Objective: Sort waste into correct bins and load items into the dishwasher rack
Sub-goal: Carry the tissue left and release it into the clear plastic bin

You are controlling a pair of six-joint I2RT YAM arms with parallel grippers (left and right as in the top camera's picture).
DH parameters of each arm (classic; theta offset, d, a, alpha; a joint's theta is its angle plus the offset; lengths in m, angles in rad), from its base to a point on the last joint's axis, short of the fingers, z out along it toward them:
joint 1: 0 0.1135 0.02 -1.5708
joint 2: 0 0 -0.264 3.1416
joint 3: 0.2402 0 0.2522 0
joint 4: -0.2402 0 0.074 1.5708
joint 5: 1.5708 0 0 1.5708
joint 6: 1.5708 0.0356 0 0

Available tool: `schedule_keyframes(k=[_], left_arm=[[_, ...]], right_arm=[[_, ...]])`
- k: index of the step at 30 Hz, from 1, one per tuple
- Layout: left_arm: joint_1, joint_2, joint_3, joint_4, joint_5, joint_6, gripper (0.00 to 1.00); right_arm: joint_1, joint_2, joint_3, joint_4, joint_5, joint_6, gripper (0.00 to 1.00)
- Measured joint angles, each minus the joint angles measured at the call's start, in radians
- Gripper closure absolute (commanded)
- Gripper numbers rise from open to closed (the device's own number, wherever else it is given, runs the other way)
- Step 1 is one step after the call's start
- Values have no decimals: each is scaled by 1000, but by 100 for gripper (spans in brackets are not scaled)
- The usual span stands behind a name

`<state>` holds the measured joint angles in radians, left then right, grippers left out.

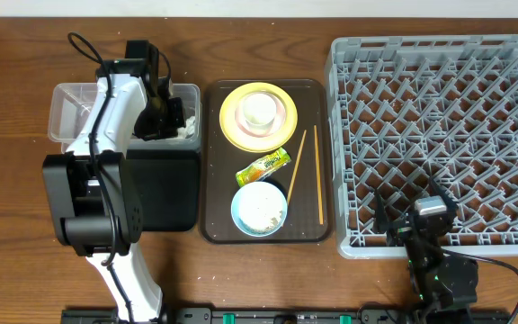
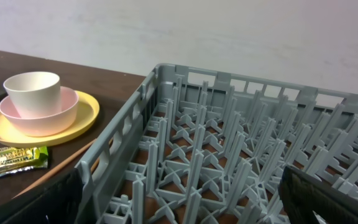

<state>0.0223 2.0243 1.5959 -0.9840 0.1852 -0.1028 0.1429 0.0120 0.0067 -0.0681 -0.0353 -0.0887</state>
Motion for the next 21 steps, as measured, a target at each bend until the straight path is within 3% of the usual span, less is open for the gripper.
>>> schedule_keyframes(k=[12, 21], left_arm=[[0, 0, 3, 94, -10, 3, 90], [0, 0, 3, 207, -172, 3, 90]], right_arm=[[0, 0, 0, 0, 0, 0, 1], [0, 0, 0, 0, 0, 0, 1]])
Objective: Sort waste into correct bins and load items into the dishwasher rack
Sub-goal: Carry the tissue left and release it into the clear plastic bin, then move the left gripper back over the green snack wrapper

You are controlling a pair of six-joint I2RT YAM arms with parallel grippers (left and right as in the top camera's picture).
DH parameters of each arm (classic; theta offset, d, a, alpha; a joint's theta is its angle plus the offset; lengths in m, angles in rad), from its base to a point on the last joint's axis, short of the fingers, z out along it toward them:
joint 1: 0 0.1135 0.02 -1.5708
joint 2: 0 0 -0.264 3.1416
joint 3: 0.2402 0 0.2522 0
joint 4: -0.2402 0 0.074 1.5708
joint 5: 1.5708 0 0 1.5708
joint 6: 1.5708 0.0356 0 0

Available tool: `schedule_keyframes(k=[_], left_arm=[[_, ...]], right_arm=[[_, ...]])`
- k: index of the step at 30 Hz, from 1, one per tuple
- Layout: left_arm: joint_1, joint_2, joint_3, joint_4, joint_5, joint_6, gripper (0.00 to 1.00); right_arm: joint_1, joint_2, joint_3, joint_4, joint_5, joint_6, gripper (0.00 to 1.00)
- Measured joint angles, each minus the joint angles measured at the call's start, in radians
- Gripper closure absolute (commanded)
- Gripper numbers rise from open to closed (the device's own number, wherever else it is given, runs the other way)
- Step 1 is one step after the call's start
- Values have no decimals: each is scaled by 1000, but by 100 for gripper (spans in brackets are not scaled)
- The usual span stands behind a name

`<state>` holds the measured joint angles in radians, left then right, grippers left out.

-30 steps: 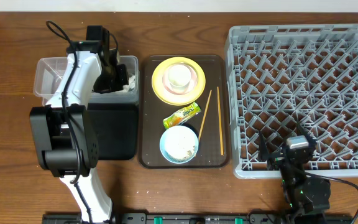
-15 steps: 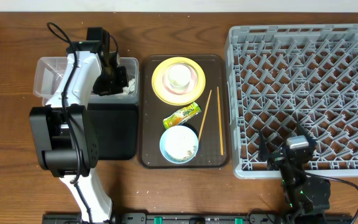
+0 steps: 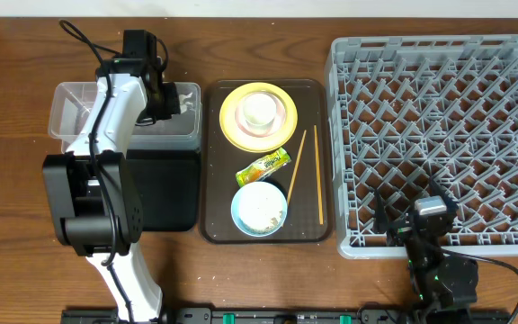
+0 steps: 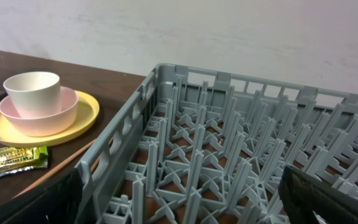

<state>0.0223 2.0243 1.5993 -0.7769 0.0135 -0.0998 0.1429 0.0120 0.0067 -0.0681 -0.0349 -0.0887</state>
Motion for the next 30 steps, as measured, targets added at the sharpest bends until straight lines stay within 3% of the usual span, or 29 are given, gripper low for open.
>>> schedule_keyframes(k=[3, 6, 10, 20, 30], left_arm=[[0, 0, 0, 0, -50, 1, 85], [1, 0, 0, 2, -73, 13, 61], [2, 0, 0, 3, -87, 10, 50], [-3, -93, 0, -13, -58, -8, 49], [-175, -398, 20, -239, 82, -74, 49]], right_arm=[[0, 0, 0, 0, 0, 0, 1], [0, 0, 0, 0, 0, 0, 1], [0, 0, 0, 0, 0, 0, 1], [0, 0, 0, 0, 2, 0, 1], [0, 0, 0, 0, 2, 0, 1]])
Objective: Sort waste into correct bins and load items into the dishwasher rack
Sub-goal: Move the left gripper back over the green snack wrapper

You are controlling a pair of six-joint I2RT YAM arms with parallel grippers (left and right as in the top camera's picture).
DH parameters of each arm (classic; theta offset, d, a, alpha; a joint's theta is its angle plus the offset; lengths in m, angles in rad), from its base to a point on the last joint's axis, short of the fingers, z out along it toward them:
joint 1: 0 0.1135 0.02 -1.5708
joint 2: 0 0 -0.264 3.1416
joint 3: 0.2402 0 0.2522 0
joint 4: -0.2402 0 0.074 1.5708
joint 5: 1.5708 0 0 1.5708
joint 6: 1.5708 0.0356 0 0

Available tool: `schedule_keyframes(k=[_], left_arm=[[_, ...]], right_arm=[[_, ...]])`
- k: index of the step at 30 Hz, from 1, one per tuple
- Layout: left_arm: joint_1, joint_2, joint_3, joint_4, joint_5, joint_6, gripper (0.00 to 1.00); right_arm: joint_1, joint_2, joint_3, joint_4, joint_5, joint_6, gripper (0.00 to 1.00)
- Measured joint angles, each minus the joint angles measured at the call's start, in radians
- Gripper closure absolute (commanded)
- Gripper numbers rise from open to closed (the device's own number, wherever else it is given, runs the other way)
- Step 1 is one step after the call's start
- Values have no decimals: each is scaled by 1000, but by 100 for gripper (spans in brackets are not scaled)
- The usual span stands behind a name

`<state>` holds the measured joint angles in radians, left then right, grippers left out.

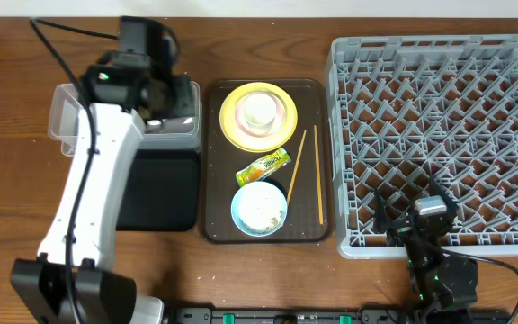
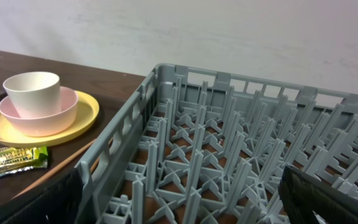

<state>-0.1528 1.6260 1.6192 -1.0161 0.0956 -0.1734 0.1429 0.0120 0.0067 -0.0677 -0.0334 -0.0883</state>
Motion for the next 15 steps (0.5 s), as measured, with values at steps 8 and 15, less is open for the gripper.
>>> schedule_keyframes(k=[8, 15], left_arm=[[-234, 8, -62, -69, 23, -11, 49], [-350, 9, -187, 13, 30, -13, 51]], right_arm=[[0, 0, 0, 0, 0, 0, 1], [0, 0, 0, -1, 0, 0, 1]])
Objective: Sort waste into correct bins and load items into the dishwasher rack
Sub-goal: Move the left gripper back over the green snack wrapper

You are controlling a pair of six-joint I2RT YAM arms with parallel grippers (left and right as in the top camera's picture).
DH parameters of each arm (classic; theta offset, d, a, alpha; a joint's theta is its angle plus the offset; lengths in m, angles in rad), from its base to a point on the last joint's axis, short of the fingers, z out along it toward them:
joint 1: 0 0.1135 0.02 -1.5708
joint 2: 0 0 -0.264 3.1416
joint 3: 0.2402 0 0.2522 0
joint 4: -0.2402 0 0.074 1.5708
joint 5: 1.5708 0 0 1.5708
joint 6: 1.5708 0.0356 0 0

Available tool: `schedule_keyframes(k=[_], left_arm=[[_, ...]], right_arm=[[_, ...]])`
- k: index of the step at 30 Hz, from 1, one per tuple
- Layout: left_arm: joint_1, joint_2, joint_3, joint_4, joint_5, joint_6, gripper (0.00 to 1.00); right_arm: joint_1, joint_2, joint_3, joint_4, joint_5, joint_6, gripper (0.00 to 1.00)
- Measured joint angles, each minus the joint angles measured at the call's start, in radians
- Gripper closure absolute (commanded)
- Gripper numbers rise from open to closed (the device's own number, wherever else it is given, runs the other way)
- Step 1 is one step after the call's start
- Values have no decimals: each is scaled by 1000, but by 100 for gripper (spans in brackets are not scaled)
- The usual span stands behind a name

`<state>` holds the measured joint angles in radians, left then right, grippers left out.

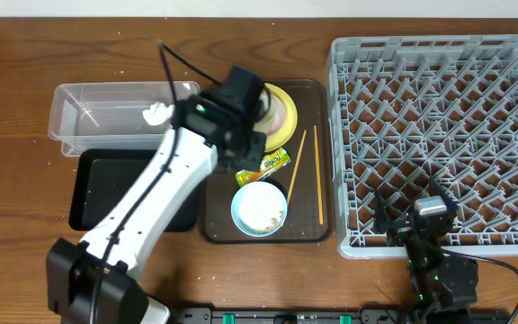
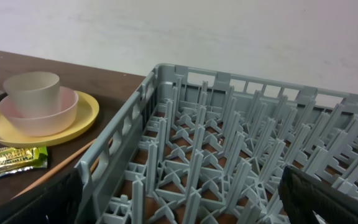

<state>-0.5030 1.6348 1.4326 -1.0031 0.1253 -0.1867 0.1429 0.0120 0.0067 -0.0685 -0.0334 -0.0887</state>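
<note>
My left gripper (image 1: pixel 241 121) hangs over the left side of the yellow plate (image 1: pixel 282 115) on the brown tray (image 1: pixel 306 230); its own body hides its fingers. In the right wrist view the white cup (image 2: pixel 33 89) sits in a pink bowl (image 2: pixel 42 113) on that plate, in shadow. A green wrapper (image 1: pixel 268 164), a blue bowl (image 1: pixel 259 208) and two chopsticks (image 1: pixel 318 175) lie on the tray. My right gripper (image 1: pixel 416 225) rests open at the near edge of the grey rack (image 1: pixel 439 108), with only rack pegs between its fingers.
A clear bin (image 1: pixel 97 117) holding a white crumpled tissue (image 1: pixel 156 112) stands at the back left. A black bin (image 1: pixel 106 184) lies in front of it, partly under my left arm. The rack fills the table's right side.
My left arm has moved right, from over the right end of the clear bin to over the yellow plate on the tray. A white tissue now shows in the bin. The right arm is still.
My left gripper was down at the right end of the clear bin, white tissue beside it. It was a little farther back there, then higher above that end. Now it is over the plate and the tissue lies in the bin. The right gripper stayed open at the rack.
</note>
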Motion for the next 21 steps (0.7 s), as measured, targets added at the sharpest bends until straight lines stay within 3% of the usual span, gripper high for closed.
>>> schedule_keyframes(k=[10, 11, 21], left_arm=[[-85, 2, -169, 244, 0, 0, 51], [-91, 2, -182, 264, 0, 0, 55], [-100, 14, -230, 360, -5, -1, 58]], right_arm=[[0, 0, 0, 0, 0, 0, 1], [0, 0, 0, 0, 0, 0, 1], [0, 0, 0, 0, 0, 0, 1]])
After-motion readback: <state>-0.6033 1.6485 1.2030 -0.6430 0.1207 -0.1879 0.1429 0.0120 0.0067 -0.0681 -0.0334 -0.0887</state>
